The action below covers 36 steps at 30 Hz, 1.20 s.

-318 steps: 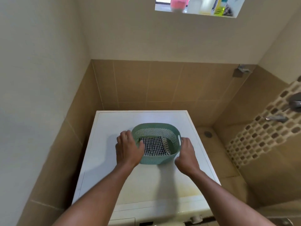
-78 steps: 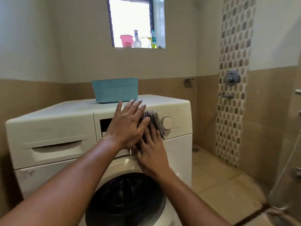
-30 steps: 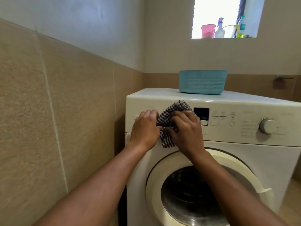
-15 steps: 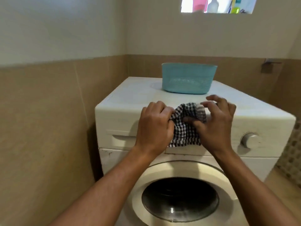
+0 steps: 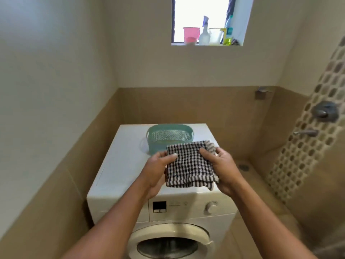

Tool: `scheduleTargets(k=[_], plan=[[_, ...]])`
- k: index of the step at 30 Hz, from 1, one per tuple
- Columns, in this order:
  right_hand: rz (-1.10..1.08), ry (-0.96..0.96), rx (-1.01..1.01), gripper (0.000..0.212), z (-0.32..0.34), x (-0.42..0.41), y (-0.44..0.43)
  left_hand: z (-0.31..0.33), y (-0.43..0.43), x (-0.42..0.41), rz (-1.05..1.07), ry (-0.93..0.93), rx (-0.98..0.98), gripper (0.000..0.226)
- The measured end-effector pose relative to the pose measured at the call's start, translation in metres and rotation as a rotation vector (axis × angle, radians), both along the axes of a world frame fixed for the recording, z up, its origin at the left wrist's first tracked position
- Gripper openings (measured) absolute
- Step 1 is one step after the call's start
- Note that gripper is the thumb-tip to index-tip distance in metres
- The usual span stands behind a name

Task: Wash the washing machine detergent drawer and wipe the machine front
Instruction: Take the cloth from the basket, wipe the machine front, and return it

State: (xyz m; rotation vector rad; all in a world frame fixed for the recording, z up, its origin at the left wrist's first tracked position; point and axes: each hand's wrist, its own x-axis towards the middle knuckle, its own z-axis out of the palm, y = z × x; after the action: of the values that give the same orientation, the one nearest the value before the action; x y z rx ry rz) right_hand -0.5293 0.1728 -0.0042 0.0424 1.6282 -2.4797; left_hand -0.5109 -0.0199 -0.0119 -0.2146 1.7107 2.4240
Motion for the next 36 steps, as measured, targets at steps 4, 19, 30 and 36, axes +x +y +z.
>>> scheduleTargets(k=[4, 19, 30, 36], plan=[[0.056, -0.214, -0.028, 0.035, 0.055, 0.011, 0.014, 0.041, 0.023, 0.019, 0.042, -0.160, -0.052, 0.025], [0.118, -0.293, 0.381, 0.044, 0.106, -0.069, -0.008, 0.091, -0.001, -0.086, 0.244, -0.134, -0.365, 0.023], [0.047, -0.364, 0.688, 0.053, 0.048, -0.239, -0.084, 0.052, -0.066, -0.264, 0.155, -0.179, -0.746, 0.032], [0.124, -0.321, 1.051, 0.050, 0.001, -0.271, -0.096, -0.003, -0.067, -0.290, -0.076, -0.011, -1.160, 0.019]])
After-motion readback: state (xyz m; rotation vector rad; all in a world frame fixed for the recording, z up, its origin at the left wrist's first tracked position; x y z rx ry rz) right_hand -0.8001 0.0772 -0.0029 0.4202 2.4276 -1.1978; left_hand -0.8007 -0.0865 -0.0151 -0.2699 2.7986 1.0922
